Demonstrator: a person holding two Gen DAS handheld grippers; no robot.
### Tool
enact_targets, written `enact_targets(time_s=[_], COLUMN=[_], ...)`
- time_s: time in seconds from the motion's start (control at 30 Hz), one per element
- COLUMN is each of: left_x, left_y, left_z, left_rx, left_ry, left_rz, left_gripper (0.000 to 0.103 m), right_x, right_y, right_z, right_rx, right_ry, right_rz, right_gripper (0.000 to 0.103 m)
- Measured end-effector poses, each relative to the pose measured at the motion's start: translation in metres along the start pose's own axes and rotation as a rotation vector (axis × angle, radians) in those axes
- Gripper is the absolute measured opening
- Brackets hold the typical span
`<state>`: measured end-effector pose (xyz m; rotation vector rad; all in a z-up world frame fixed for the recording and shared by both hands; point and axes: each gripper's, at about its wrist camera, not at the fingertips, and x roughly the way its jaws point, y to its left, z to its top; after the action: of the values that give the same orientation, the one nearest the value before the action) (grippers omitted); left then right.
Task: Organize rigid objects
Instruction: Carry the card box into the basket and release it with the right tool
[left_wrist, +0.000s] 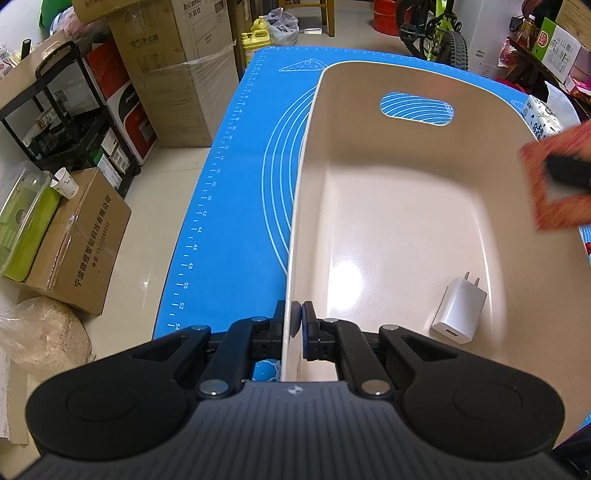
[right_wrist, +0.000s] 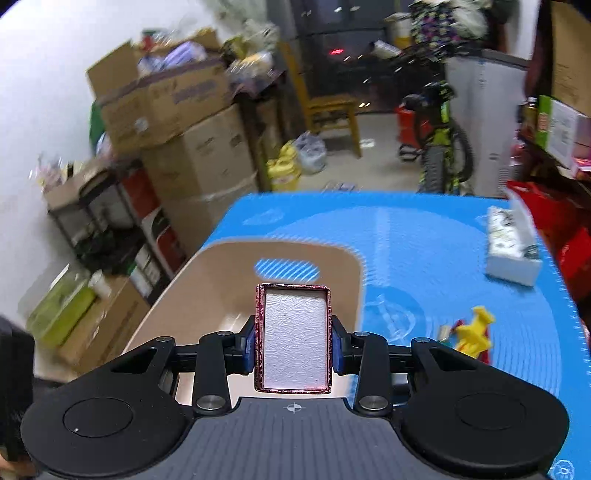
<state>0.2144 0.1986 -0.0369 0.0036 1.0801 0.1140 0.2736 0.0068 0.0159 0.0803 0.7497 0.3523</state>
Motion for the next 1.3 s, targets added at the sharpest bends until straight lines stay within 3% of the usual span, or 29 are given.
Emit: enact_targets(time_s=[0.27, 0.6, 0.8, 0.93, 1.3], left_x=[-0.001, -0.002, -0.002, -0.002, -0.001], left_y=[0.001, 0.001, 0.001, 0.002, 0.002], left_z=[0.0, 0.0, 0.0, 0.0, 0.0], left_rx=[-0.002, -0.005, -0.006, -0.005, -0.009], left_ry=[-0.003, -0.007, -0.007, -0.007, -0.007], left_rz=[-0.006, -0.012, -0.012, -0.011, -0.012], left_gripper=[0.009, 0.009, 0.009, 0.009, 0.009], right_x=[0.035, 0.054, 0.046, 0.03, -0.021], right_y=[0.039, 0.055, 0.051, 0.041, -0.007], right_z=[-0.024, -0.048, -0.044, -0.034, 0.001], right_rx=[-0.107, -0.213, -0.183, -0.15, -0.103], right_ry=[0.172, 0.294, 0.27, 0.224, 0.042], right_rz=[0.015, 0.003, 0.03, 0.055, 0.009], right_gripper=[0.044, 0.044, 0.053, 0.066, 0.07])
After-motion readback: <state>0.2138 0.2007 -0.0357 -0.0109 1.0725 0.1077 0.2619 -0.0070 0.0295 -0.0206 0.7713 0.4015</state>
